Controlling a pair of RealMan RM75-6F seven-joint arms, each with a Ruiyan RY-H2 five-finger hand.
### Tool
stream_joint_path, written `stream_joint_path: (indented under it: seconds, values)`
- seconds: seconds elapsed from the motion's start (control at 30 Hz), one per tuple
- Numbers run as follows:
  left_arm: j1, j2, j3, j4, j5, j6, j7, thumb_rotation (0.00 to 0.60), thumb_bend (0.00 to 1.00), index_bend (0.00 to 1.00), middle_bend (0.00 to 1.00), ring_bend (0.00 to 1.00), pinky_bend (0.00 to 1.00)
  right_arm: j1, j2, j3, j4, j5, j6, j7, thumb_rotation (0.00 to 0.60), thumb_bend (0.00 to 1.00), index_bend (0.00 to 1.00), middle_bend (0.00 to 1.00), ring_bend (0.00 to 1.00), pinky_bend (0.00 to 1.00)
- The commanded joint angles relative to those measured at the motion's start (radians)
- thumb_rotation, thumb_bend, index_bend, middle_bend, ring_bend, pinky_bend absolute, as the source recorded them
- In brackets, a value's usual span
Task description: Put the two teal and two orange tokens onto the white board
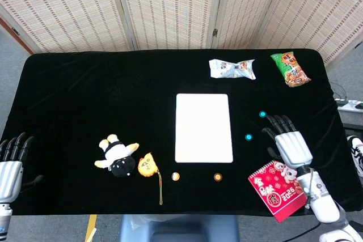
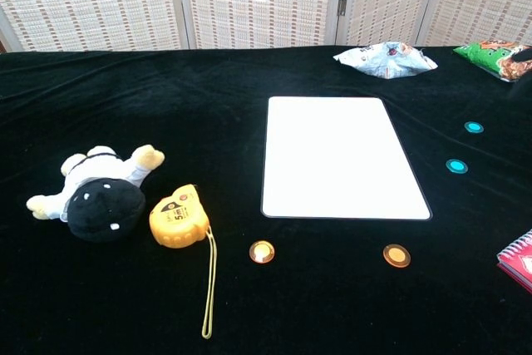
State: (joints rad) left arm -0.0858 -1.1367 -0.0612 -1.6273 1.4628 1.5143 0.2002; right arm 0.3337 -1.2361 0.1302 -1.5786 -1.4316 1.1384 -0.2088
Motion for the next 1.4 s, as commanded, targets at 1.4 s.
stream_joint_path:
  seconds: [1.4]
  values:
    - [-0.01, 0.021, 0.021, 0.002, 0.001, -0.056, -0.07, 0.6, 0.13, 0.0, 0.0, 0.0, 0.0, 0.243, -0.326, 0.011, 0.387, 0.312, -0.246, -0.167, 0.6, 0.28, 0.44, 0.05, 0.0, 0.0]
